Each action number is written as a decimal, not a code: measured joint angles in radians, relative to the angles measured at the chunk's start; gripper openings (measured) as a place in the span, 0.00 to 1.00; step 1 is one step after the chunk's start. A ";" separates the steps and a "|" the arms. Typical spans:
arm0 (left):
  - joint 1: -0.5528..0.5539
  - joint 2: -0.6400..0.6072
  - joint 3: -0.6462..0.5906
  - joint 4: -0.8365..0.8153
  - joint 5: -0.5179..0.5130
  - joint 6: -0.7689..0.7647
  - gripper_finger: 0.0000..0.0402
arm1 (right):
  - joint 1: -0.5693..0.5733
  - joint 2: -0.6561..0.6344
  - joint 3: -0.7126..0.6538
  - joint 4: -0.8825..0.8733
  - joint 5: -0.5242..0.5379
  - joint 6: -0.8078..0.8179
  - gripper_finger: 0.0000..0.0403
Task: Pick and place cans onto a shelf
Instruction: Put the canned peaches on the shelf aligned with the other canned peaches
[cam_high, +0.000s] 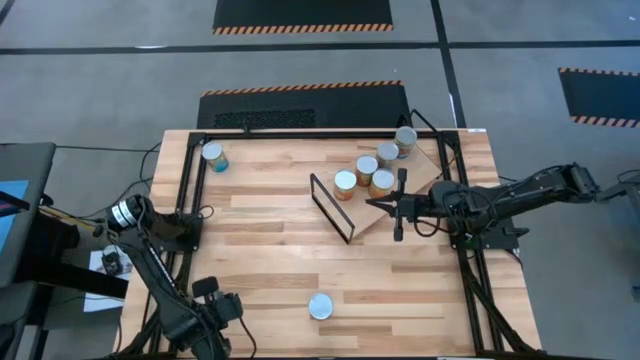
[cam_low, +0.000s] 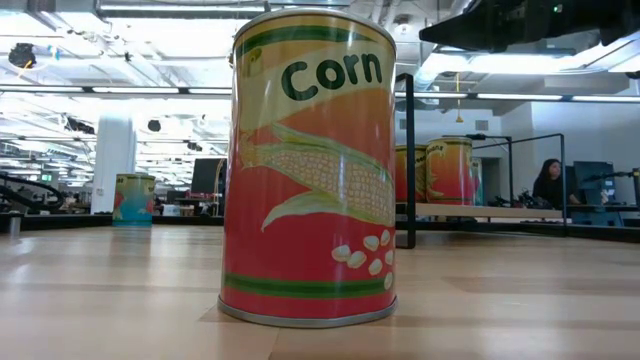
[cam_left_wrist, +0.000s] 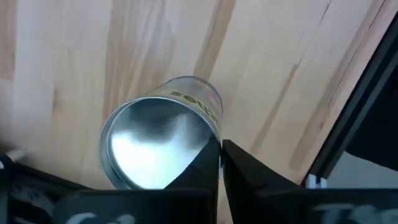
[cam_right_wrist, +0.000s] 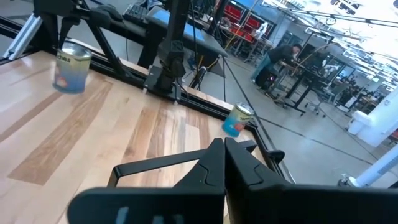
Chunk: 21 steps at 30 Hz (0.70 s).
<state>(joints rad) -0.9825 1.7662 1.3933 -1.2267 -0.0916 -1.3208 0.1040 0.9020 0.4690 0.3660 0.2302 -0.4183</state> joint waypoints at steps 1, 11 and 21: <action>0.000 -0.003 -0.001 -0.001 -0.006 0.011 0.00 | 0.001 0.000 0.000 0.000 0.000 0.000 0.03; 0.091 -0.138 -0.003 -0.114 -0.174 0.195 0.00 | 0.001 0.000 0.000 -0.010 0.000 0.028 0.03; 0.442 -0.195 -0.002 0.136 -0.255 0.842 0.00 | 0.009 0.000 0.000 -0.019 0.003 0.058 0.03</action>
<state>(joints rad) -0.5404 1.5711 1.3911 -1.0908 -0.3468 -0.4788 0.1129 0.9020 0.4690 0.3467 0.2329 -0.3602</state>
